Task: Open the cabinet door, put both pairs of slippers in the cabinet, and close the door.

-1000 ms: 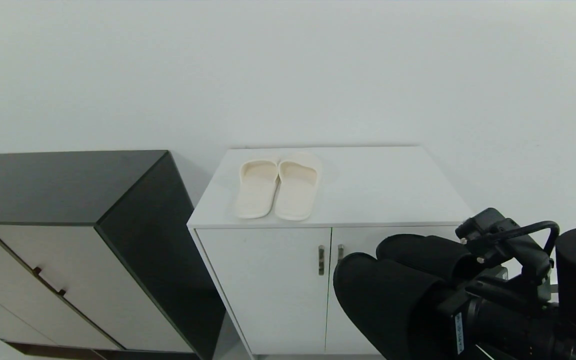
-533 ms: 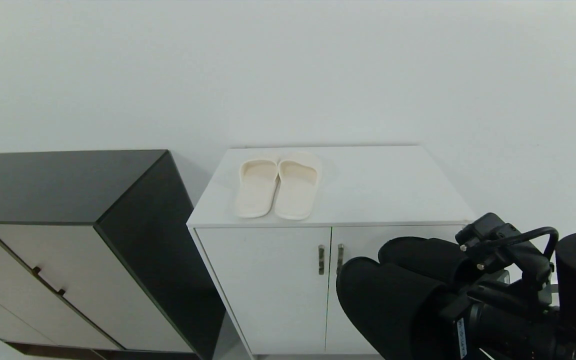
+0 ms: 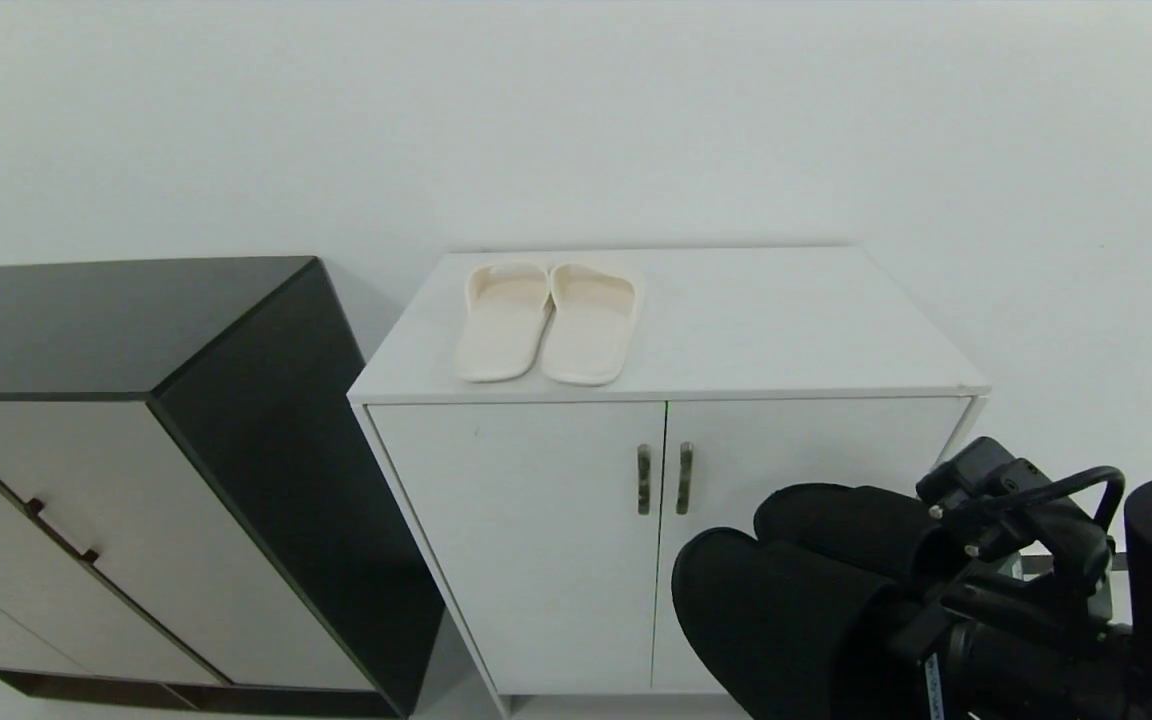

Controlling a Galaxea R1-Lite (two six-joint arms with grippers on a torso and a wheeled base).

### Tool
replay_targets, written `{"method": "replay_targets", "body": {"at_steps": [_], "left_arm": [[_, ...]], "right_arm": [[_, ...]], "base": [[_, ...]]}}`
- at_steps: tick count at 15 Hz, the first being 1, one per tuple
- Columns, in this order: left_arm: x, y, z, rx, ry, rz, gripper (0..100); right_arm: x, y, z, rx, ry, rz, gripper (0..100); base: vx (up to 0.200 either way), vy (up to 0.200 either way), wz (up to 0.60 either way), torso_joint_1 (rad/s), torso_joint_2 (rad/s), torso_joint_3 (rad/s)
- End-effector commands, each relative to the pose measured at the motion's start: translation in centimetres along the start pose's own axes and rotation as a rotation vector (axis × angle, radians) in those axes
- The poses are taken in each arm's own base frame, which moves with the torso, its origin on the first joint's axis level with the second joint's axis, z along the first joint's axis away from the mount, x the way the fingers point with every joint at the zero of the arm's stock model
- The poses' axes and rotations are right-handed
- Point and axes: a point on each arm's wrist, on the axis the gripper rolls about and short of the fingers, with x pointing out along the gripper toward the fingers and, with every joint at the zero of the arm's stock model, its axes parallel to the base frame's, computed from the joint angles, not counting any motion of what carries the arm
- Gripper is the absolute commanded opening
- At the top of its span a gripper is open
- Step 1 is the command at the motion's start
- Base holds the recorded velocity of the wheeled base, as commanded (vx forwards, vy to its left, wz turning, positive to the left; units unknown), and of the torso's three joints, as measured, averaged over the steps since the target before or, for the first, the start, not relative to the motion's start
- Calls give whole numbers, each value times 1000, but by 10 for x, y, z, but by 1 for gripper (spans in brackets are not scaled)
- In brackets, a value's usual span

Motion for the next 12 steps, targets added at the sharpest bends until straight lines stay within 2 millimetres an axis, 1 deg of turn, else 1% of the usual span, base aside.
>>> {"method": "replay_targets", "body": {"at_steps": [1, 2, 3, 6, 12], "left_arm": [[0, 0, 0, 0, 0, 0, 0], [0, 0, 0, -2, 0, -3, 0], [0, 0, 0, 0, 0, -1, 100], [0, 0, 0, 0, 0, -1, 100], [0, 0, 0, -2, 0, -1, 100]], "right_arm": [[0, 0, -1, -1, 1, 4, 0], [0, 0, -2, -2, 7, 3, 0], [0, 0, -3, -3, 9, 3, 0], [0, 0, -4, -9, 17, 11, 0], [0, 0, -9, -26, 31, 19, 0]], "base": [[0, 0, 0, -212, 535, 320], [0, 0, 0, -217, 530, 315], [0, 0, 0, -207, 520, 315], [0, 0, 0, -191, 515, 315], [0, 0, 0, -155, 483, 321]]}}
